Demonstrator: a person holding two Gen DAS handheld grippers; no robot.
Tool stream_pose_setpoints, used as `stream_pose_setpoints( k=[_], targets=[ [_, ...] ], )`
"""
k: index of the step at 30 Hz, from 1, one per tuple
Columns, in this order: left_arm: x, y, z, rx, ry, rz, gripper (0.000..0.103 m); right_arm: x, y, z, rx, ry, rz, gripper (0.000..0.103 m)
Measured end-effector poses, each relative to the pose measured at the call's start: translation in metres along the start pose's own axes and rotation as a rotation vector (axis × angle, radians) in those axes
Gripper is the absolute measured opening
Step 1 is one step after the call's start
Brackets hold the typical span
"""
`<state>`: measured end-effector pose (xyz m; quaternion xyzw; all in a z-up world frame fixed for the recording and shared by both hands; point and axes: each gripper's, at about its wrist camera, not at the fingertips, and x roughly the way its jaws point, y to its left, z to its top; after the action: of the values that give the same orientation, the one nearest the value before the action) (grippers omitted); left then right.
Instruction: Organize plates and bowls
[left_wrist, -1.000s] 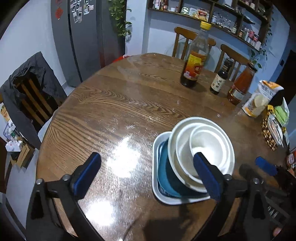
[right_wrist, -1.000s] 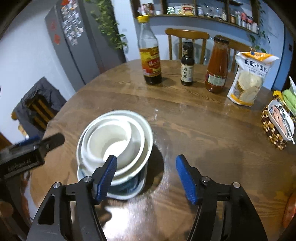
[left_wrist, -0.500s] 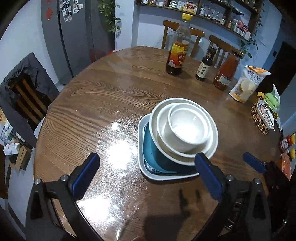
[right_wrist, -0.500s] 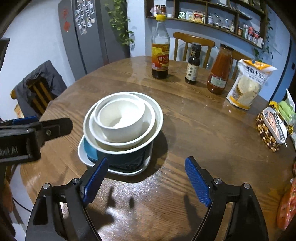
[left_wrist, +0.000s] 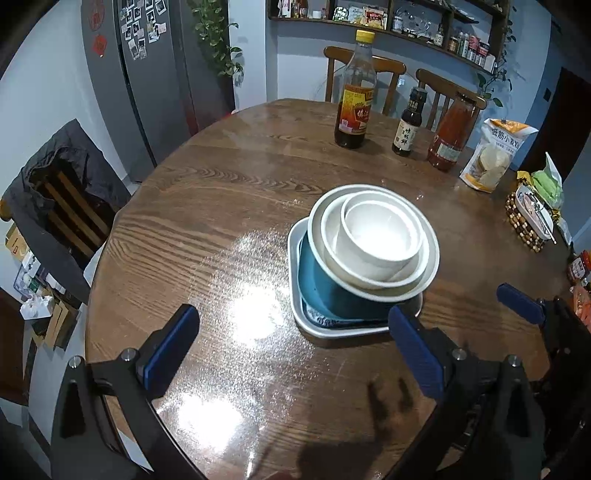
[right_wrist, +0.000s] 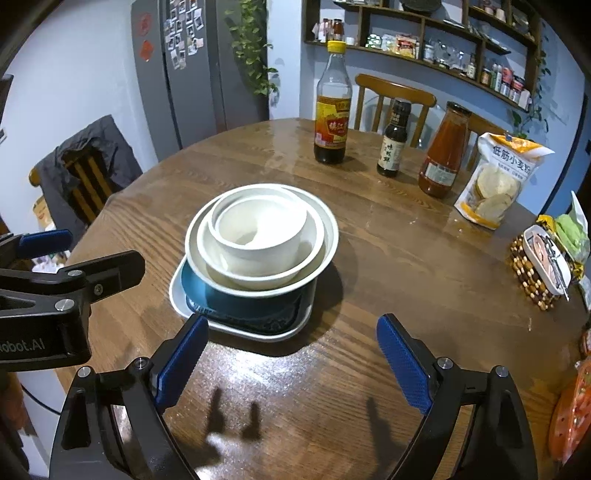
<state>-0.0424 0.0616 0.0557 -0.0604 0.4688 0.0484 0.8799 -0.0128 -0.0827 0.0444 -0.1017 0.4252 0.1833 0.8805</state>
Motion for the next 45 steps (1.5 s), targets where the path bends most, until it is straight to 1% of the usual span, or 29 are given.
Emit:
stream_pose_setpoints(
  k=[4,12,45],
  targets=[
    [0.003,-0.001,-0.006,0.005,0.009,0.010,0.103,0.002,0.002,-0.003,-0.007,0.011,0.016,0.093],
    [0.005,-0.001,-0.012,0.010,0.016,0.028,0.103,0.000,0.002,-0.003,-0.015,0.002,0.024,0.093],
    [0.012,-0.003,-0.019,0.013,0.042,0.032,0.103,0.001,-0.002,-0.005,-0.045,0.013,0.030,0.093]
  ],
)
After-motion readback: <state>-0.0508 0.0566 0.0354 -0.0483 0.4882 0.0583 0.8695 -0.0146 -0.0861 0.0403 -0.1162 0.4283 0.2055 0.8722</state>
